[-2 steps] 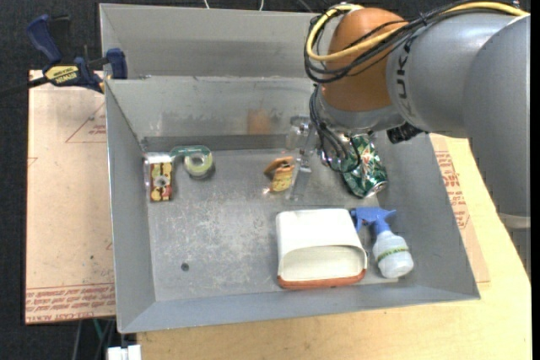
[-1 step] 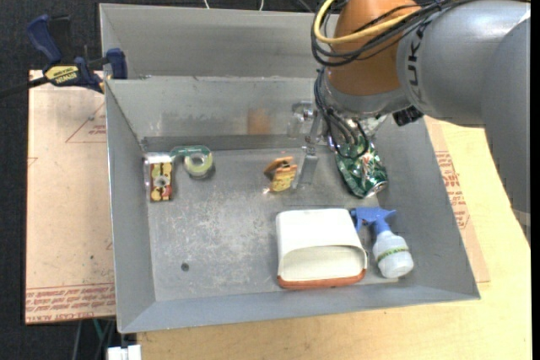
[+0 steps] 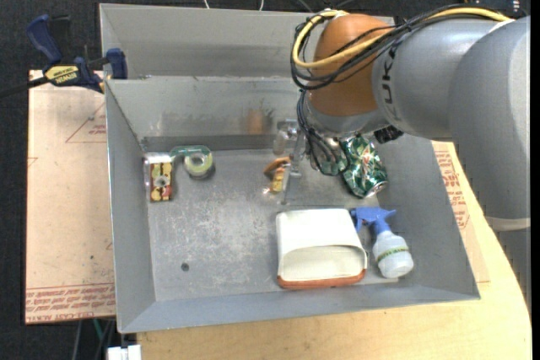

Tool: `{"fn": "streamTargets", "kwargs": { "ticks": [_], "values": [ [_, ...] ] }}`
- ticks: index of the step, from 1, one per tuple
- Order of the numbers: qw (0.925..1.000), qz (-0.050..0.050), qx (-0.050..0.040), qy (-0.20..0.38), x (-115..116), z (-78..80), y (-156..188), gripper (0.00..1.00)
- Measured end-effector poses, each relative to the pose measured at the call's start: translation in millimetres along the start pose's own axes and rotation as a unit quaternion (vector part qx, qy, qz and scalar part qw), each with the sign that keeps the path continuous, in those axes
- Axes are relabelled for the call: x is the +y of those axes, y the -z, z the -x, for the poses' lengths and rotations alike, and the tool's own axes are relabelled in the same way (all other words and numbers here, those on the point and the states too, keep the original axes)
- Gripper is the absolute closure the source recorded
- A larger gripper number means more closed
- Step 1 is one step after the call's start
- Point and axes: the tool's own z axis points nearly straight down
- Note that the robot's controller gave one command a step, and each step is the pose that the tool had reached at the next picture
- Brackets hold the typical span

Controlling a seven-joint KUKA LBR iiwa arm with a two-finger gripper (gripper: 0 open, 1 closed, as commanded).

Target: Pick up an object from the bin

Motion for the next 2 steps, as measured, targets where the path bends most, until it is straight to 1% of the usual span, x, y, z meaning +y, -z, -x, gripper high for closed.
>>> {"fn": "streamTargets", "kwargs": {
  "ticks": [1, 2],
  "values": [
    [0.9509, -0.002, -0.0103, 0.309, -1.7, 19.2, -31.6, 0.00],
    [0.9726, 0.000, -0.0045, 0.232, -5.2, 11.1, -31.5, 1.00]
  ]
}}
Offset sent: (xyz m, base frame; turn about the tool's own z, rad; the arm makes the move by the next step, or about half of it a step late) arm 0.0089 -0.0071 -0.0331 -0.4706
